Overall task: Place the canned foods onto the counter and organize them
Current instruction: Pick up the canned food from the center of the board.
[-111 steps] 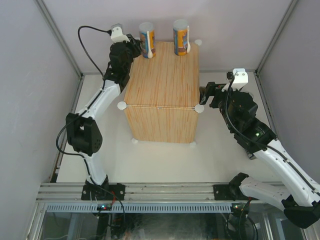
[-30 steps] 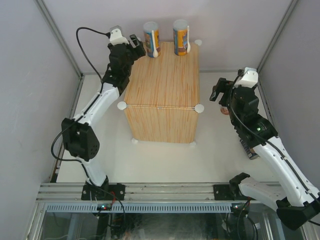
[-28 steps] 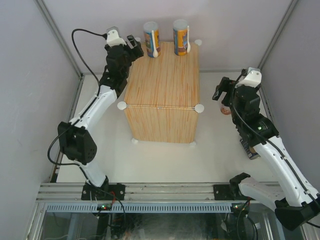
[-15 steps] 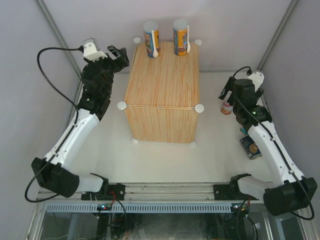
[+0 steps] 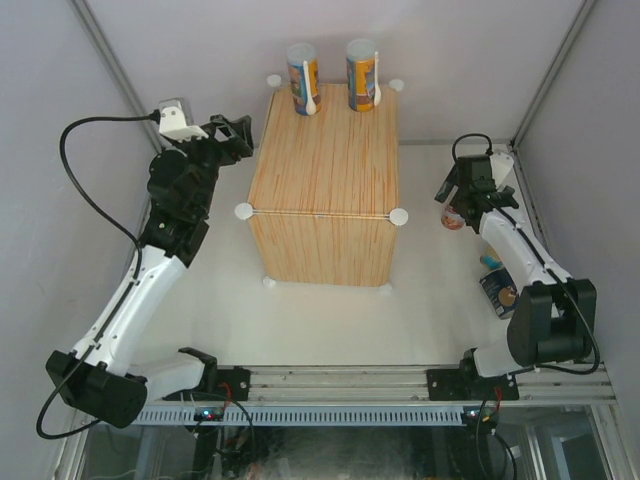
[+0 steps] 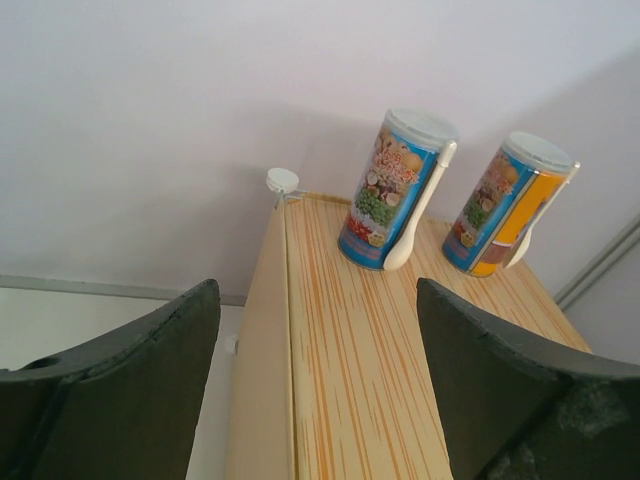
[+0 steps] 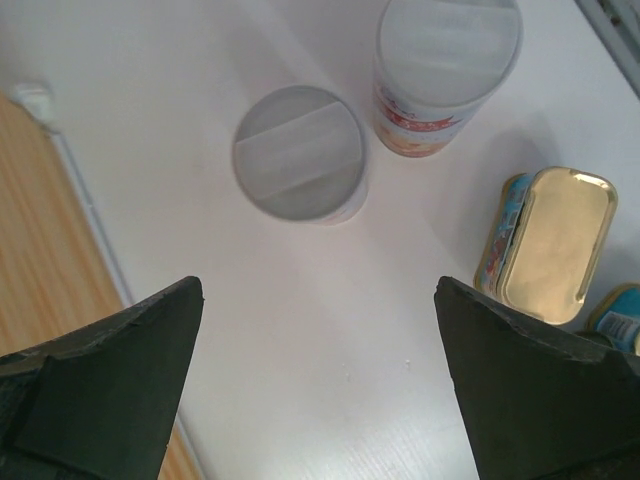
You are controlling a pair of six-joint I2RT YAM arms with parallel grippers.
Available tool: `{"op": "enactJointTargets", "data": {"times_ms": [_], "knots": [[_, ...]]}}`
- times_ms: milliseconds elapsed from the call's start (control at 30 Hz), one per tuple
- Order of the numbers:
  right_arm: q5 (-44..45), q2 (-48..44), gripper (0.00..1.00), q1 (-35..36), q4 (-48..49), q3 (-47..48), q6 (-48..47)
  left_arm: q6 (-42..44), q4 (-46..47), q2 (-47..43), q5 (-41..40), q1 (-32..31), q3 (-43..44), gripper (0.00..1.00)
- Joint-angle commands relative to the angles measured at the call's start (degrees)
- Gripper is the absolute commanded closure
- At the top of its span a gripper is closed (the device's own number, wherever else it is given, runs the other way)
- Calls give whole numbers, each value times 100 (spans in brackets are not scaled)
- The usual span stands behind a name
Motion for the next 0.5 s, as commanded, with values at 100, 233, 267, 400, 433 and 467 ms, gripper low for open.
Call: {"op": "enactJointTargets", "data": {"times_ms": [100, 233, 267, 400, 433, 467], "knots": [[-180, 609, 1, -304, 501, 383, 144, 168, 47, -193, 269, -100, -111, 17], [-228, 849, 1, -368, 616, 599, 89, 173, 54, -137, 315, -139, -102, 17], [-245, 906, 1, -390, 632, 661, 92, 174, 58, -125, 320, -141, -107, 17], [-277, 1190, 1, -421, 574, 905, 79, 174, 66, -113, 337, -157, -126, 17], [-278, 1253, 1, -428, 564, 948, 85, 179, 67, -111, 341, -157, -135, 17], [-291, 1303, 1, -435, 569, 976, 85, 184, 67, -116, 344, -154, -144, 17]]}}
